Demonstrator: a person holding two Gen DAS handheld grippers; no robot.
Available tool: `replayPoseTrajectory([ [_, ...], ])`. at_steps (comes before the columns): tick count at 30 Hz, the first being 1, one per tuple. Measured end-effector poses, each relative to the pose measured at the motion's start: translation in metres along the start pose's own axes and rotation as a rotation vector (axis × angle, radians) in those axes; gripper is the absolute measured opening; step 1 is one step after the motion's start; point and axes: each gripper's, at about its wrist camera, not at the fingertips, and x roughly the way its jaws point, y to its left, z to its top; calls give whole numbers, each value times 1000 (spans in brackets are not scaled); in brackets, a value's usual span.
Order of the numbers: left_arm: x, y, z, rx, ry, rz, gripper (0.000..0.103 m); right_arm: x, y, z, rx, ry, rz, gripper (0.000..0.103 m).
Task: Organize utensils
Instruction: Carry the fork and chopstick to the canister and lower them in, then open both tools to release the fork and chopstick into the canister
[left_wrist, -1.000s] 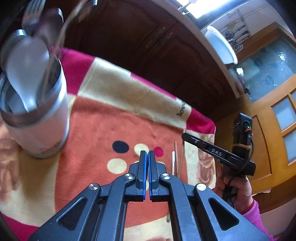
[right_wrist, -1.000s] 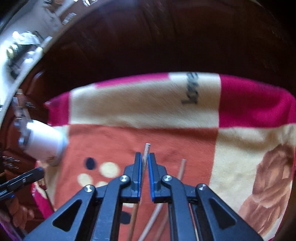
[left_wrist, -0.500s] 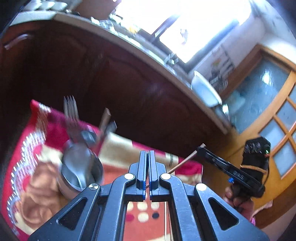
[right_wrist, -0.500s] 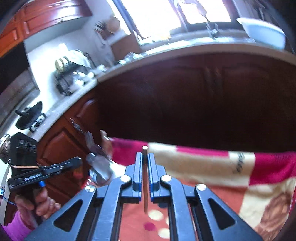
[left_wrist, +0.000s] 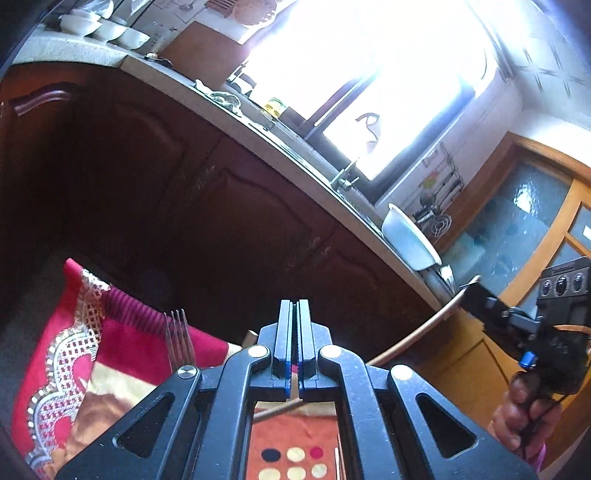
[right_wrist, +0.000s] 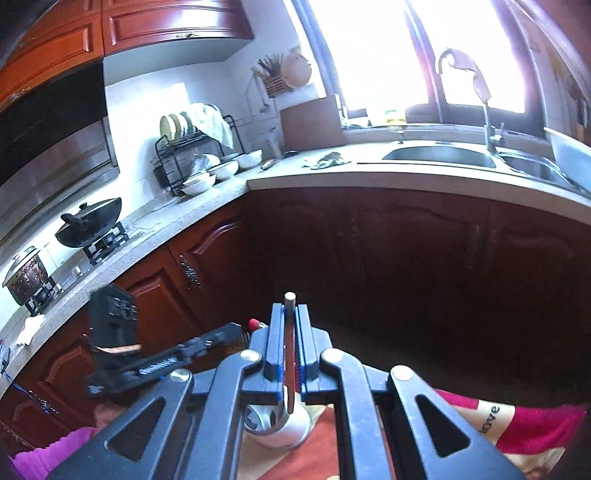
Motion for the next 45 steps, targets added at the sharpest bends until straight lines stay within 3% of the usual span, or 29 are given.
replayPoseTrajectory([
  [5, 6, 25, -15, -34, 4, -8, 28, 19, 11, -5, -18, 36, 24, 5],
  [18, -7, 62, -51, -108, -7, 10, 28, 82, 6, -62, 2, 176, 15, 5],
  [27, -8, 70, -66, -99, 22, 49, 28, 102, -2, -72, 46, 163, 23, 5],
  [28, -9, 67, -66, -87, 22, 55, 28, 104, -3, -72, 51, 167, 30, 7],
  [30, -10, 63, -67, -64, 21, 66, 29, 107, -4, -76, 54, 168, 40, 19],
  [32, -12, 57, -67, -36, 27, 67, 37, 107, -3, -80, 42, 164, 32, 30],
  [34, -16, 52, -68, -23, 18, 70, 52, 105, -3, -83, 37, 161, 29, 30],
  [36, -22, 49, -68, -22, 7, 73, 58, 102, -6, -88, 54, 164, 35, 30],
  [41, -33, 32, -72, 32, -2, 118, 64, 79, -23, -102, 98, 162, 35, 30],
  [45, -30, 14, -85, 84, 35, 183, 65, 56, -41, -120, 107, 158, -17, 32],
])
